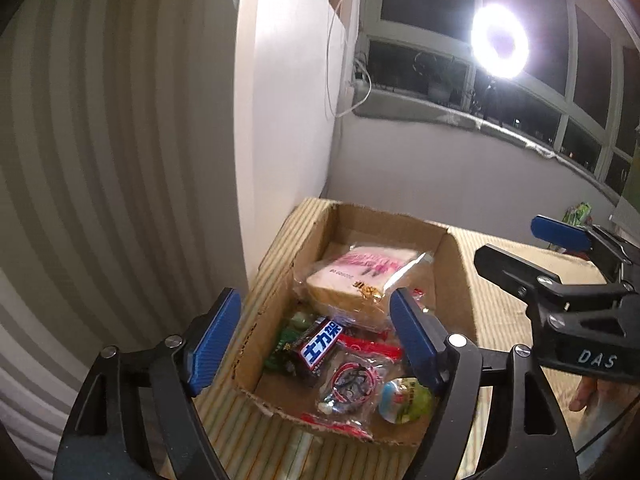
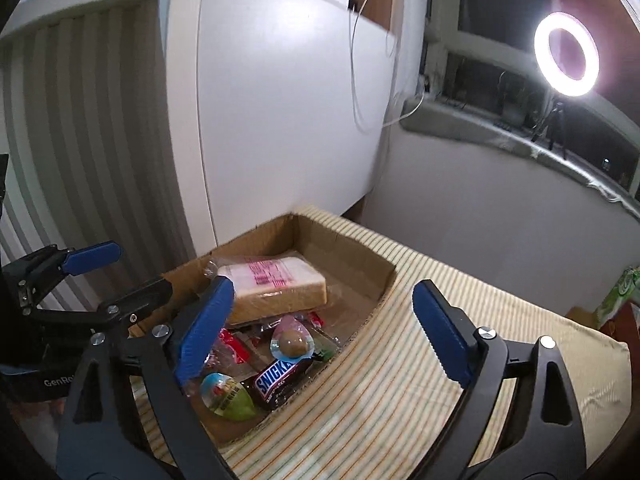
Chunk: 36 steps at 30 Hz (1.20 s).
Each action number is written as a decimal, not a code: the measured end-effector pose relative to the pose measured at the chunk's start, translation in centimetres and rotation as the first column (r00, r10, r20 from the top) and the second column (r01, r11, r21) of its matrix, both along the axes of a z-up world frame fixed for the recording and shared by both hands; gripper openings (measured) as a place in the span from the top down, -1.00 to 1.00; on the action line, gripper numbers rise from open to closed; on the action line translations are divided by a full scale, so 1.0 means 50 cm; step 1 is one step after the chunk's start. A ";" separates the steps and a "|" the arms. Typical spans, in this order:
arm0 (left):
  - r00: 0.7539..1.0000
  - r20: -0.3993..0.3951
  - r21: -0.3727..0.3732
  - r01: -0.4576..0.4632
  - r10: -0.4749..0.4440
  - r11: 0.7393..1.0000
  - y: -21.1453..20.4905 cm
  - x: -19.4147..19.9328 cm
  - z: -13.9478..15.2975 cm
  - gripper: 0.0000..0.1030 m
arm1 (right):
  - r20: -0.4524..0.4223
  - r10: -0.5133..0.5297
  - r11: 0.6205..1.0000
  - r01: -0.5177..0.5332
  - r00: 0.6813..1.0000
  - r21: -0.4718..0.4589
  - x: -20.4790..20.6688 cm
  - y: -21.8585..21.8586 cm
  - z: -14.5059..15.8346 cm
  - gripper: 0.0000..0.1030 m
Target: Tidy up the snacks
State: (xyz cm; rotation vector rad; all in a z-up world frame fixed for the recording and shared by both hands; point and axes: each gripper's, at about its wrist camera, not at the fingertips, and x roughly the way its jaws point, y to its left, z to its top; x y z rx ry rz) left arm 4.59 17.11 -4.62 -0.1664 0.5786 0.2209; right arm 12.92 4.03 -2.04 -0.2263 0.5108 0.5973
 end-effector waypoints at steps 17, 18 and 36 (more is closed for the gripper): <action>0.998 0.012 0.094 0.056 -0.057 0.994 -0.114 -0.044 0.026 -0.51 | -0.007 -0.207 0.975 0.207 0.978 0.076 -0.104 -0.229 -0.027 -1.00; 0.996 0.009 0.104 0.082 -0.083 0.991 -0.144 -0.038 0.026 -0.51 | -0.007 -0.229 0.970 0.229 0.973 0.078 -0.107 -0.252 -0.027 -1.00; 0.933 0.098 0.143 0.330 -0.346 0.933 -0.395 -0.045 0.073 -0.52 | 0.084 -0.472 0.880 0.463 0.878 0.108 -0.205 -0.498 0.043 -1.00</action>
